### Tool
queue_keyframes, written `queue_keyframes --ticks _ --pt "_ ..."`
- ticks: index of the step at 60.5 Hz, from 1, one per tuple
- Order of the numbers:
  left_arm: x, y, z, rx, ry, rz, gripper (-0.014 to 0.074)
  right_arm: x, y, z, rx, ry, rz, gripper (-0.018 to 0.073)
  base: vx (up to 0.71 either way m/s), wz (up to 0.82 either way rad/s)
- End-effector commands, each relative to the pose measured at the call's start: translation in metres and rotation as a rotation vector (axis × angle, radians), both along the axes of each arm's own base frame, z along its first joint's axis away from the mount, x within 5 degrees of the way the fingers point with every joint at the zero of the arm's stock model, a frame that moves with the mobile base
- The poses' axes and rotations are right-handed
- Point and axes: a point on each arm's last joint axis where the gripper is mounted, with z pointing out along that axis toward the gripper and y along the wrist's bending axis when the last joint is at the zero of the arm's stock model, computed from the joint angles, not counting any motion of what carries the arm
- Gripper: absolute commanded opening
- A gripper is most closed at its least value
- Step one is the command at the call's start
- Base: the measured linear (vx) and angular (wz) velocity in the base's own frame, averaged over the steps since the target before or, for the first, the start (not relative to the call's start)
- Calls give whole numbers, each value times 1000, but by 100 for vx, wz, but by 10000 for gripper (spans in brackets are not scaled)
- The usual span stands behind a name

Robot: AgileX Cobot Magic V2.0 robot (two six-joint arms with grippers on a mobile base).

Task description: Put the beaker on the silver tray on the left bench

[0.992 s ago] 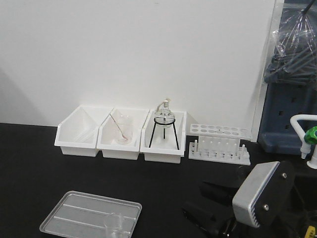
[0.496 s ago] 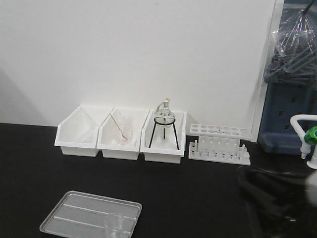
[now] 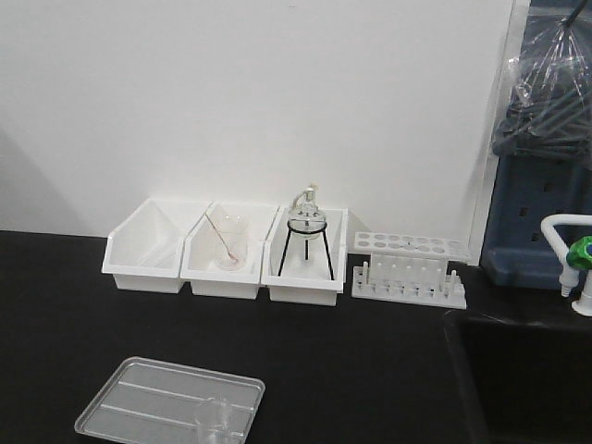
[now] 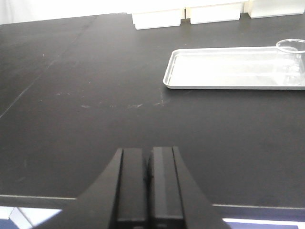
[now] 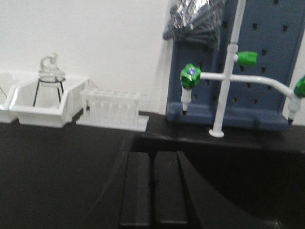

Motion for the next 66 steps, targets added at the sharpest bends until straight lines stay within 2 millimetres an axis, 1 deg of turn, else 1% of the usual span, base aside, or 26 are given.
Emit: queue_keyframes --ticks 1,7,11,17,66 --pt "2 -1 1 -5 -65 -9 1 4 2 -9 12 -61 0 -15 0 0" --pt "2 -1 1 -5 -67 -10 1 10 3 -28 45 -102 17 -14 0 -1" --pt "2 -1 1 -5 -67 -10 1 12 5 -34 49 -194 38 -14 0 0" --pt "2 -1 1 -5 -67 -10 1 12 5 -31 42 -212 40 -14 0 0" --pt "2 -1 1 -5 -67 -10 1 12 5 -31 43 -206 39 -14 0 0"
